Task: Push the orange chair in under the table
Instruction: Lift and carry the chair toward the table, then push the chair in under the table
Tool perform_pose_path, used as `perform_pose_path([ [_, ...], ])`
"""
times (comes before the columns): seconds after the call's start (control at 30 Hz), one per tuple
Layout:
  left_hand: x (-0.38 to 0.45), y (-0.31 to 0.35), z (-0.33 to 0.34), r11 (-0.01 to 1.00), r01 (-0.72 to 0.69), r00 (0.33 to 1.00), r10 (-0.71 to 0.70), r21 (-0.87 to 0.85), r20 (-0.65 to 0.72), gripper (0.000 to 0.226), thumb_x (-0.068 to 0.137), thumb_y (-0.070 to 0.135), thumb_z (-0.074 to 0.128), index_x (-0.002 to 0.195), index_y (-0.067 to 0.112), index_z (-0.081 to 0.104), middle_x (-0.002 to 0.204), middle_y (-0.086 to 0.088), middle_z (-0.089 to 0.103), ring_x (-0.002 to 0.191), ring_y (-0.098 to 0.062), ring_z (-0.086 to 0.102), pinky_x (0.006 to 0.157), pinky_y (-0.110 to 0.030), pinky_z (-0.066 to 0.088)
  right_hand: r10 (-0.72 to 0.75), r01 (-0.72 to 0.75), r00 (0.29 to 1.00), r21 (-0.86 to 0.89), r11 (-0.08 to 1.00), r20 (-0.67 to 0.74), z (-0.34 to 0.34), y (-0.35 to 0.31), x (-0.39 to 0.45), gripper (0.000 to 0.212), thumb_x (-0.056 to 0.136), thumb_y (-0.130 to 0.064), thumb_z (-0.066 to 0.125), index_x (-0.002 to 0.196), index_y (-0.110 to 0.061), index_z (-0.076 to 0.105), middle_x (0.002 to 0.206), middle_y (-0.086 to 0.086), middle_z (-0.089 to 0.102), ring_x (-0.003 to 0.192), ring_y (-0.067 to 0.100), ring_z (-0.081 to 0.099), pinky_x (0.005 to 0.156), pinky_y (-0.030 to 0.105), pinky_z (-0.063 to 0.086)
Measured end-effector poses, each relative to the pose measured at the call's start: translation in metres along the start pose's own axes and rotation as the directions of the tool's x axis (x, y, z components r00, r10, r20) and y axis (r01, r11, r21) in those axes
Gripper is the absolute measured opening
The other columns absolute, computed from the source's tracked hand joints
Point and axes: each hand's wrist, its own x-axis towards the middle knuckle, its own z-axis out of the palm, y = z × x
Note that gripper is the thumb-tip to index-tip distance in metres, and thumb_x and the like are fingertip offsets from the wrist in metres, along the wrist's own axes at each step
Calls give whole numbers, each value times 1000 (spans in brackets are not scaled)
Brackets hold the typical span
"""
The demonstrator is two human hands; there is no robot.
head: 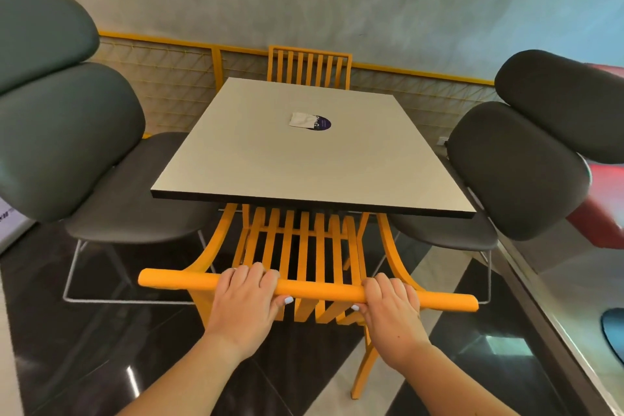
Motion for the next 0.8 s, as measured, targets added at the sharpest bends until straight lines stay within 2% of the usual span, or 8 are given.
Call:
perform_pose_path([
  [0.1,2,15,1,1000,14,1000,-14,-8,-8,27,80,45,60,92,21,60,81,2,59,73,-18,54,71,-38,48,-12,12,1000,3,1000,24,-5,14,1,19,85,-28,61,102,-23,53,91,-5,53,82,17,47,82,39,41],
  [0.2,3,29,4,999,29,999,-30,-18,-19,27,82,47,55,93,22,59,83,3,58,75,-18,52,73,-38,47,-24,24,1000,11,1000,14,-8,29,0,16,83,-27,64,96,-23,54,87,-5,53,78,17,47,78,39,42],
  [0.37,1,40,5,998,45,999,-46,-53,-9,30,85,49,50,99,24,58,88,4,59,82,-17,52,78,-38,44,-21,21,999,1,1000,50,-12,37,-5,15,87,-29,59,99,-24,53,91,-5,53,82,18,47,86,40,39],
  [0.5,-18,31,1,997,21,1000,-21,-70,-1,25,79,47,59,92,26,60,81,8,59,74,-14,54,71,-35,47,-9,8,1000,23,1000,21,-11,23,-24,21,78,-27,70,93,-23,57,82,-6,55,74,17,52,76,42,47],
  [0.6,-22,27,0,999,6,1000,-5,-53,9,24,77,45,63,92,26,60,81,8,59,74,-14,55,69,-34,48,-11,10,999,30,999,37,-9,20,-28,18,83,-31,64,98,-24,55,87,-6,55,81,18,51,83,43,43],
  [0.67,-16,24,-1,998,10,1000,-9,-54,20,24,79,44,61,95,25,59,84,7,59,78,-15,55,73,-36,47,-17,15,998,37,999,56,-8,21,-22,17,89,-34,54,104,-25,52,94,-6,53,88,17,47,90,40,36],
  [0.8,1,20,1,997,22,999,-19,-68,47,28,87,48,47,104,28,54,96,8,55,90,-15,49,86,-37,40,-31,31,998,15,999,55,-7,22,-3,19,91,-35,50,105,-23,50,96,-4,52,87,19,46,90,39,35],
])
